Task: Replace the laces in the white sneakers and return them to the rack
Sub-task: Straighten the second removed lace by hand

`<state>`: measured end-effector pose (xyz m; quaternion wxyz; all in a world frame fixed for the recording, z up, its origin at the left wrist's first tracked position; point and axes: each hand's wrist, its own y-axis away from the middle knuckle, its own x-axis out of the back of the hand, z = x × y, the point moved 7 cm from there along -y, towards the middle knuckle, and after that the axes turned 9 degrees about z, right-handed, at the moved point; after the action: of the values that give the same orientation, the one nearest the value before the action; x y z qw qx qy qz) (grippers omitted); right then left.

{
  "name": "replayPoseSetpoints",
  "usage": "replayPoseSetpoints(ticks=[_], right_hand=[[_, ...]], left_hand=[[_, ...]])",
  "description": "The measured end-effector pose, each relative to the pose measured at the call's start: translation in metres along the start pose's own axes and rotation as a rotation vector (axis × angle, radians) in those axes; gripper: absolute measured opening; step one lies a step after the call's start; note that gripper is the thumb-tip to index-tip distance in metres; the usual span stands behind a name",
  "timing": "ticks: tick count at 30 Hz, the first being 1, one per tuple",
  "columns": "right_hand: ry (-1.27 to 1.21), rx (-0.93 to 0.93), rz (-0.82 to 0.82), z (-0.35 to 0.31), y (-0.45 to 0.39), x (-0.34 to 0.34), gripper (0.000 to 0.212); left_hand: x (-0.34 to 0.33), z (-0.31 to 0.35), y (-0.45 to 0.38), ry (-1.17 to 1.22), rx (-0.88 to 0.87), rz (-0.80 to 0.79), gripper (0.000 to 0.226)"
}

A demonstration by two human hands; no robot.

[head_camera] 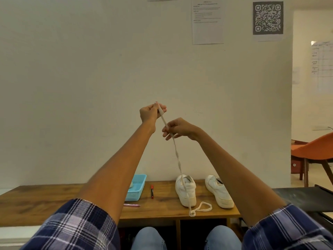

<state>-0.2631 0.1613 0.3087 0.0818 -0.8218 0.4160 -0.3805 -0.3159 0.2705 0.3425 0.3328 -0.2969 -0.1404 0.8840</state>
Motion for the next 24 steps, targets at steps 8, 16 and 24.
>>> replayPoseSetpoints(ticks=[8,16,24], right_hand=[[-0.147,0.060,0.006,-0.023,0.002,0.016,0.022],[-0.238,-0.125,0.347,-0.005,-0.005,0.049,0.030],[-0.086,-0.134,0.368,0.004,-0.001,0.061,0.034]], left_hand=[[-0.002,0.004,0.003,-0.474,-0.383,-0.181,0.023],[-0.027,-0.019,0.027,-0.503,-0.252,-0.463,0.026],[-0.033,-0.015,0.038,-0.282,0.025,-0.541,0.023]])
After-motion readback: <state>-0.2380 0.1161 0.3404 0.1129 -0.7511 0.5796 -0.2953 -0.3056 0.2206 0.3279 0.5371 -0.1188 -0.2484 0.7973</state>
